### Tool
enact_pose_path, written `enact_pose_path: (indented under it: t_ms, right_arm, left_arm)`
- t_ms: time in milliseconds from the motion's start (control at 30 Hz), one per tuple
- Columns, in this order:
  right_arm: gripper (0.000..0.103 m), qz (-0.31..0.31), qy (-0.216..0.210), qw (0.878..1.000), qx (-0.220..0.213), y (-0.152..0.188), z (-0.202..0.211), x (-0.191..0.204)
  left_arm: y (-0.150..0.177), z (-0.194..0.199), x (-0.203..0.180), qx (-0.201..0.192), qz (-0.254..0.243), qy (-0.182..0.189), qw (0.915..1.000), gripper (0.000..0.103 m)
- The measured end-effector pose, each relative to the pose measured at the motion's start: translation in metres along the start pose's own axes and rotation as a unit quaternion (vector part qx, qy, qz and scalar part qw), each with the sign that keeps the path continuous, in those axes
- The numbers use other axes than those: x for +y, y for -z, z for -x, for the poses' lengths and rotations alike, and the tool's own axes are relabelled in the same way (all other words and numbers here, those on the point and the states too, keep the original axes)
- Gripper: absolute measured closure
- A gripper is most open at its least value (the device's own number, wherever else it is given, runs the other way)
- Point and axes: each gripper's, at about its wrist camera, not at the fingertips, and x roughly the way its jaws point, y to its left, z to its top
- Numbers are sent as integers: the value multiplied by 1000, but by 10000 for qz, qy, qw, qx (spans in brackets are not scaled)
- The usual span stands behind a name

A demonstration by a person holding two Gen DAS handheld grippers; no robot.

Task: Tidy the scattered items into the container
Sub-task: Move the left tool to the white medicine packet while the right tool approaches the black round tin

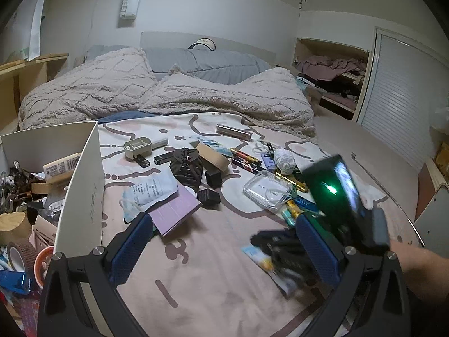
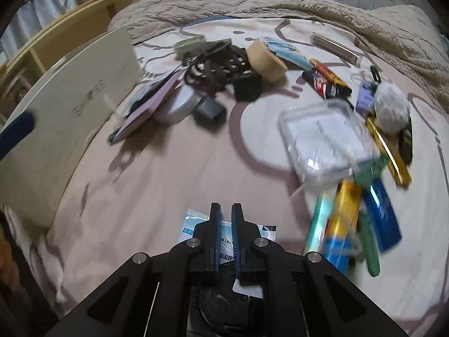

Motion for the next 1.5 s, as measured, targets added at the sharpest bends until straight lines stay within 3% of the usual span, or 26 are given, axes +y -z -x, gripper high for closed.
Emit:
enact_pose_path:
  t_ms: [267,433,533,867,967,1133,1500]
  right_arm:
    - [95,13,-197,9996,-192,34,19,9]
    - [95,-12,-400,9950,-919,43,47,13]
    - [95,144,-308,9928,-1150,51,63,23]
    - [95,48,-1341,9893,-570,98,77,50]
    - [95,43,-1211,9910,-562,104,74,54]
    - [95,-471,-1088,9911,-614,110,77,30]
    - [95,-1091,-573,9888,-845,115,95,-21]
  left_arm:
    - [6,-6,4,137,70,-41,9999,0]
    - [13,-12,1,273,-3,-89,9996,0]
    - [16,-18,2,344,-16,-149,9993,0]
    - [30,-42,3,660,115,-132,9977,0]
    - [35,-48,1,777,67,-177,9968,0]
    - [37,-50,-3,853,-27,-155,9962,0]
    - [46,-48,-50,864,-822,746,9901,0]
